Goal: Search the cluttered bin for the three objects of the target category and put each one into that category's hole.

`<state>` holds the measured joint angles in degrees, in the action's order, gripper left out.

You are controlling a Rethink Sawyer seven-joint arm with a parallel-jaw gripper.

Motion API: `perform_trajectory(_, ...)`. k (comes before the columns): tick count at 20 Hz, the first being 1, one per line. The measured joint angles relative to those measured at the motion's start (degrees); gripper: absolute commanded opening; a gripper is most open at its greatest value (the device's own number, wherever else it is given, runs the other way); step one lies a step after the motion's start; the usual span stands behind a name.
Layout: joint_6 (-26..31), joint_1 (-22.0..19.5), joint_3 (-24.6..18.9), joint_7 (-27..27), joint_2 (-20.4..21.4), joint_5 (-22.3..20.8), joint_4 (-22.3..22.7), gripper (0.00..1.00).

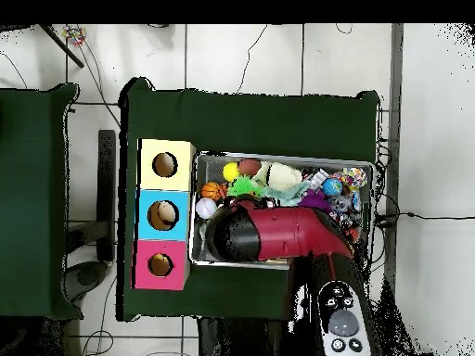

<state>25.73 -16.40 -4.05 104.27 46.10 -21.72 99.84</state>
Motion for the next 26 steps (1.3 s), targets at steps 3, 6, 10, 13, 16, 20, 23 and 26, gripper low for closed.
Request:
perform_trajectory(3,0.0,-1.4,-0.2,0.0,-0.5,0.0,-0.2,1.0)
perform_trajectory(6,0.0,-3.1,-0.2,0.0,-0.6,0.0,-0.1,1.0)
perform_trajectory(10,0.0,-4.7,-0.2,0.0,-0.6,0.0,0.0,1.0)
perform_trajectory(13,0.0,-6.5,-0.3,0.0,-0.6,0.0,0.8,1.0)
perform_trajectory(16,-0.3,-7.9,-0.5,0.0,-0.6,0.0,1.8,1.0)
perform_trajectory(20,-0.4,-9.8,-1.7,0.0,-0.6,0.0,2.9,1.0)
perform_trajectory(23,-0.4,-11.4,-3.6,0.0,-0.7,0.0,4.1,1.0)
perform_trajectory(26,-0.4,-12.7,-5.5,0.0,-0.7,0.0,5.6,1.0)
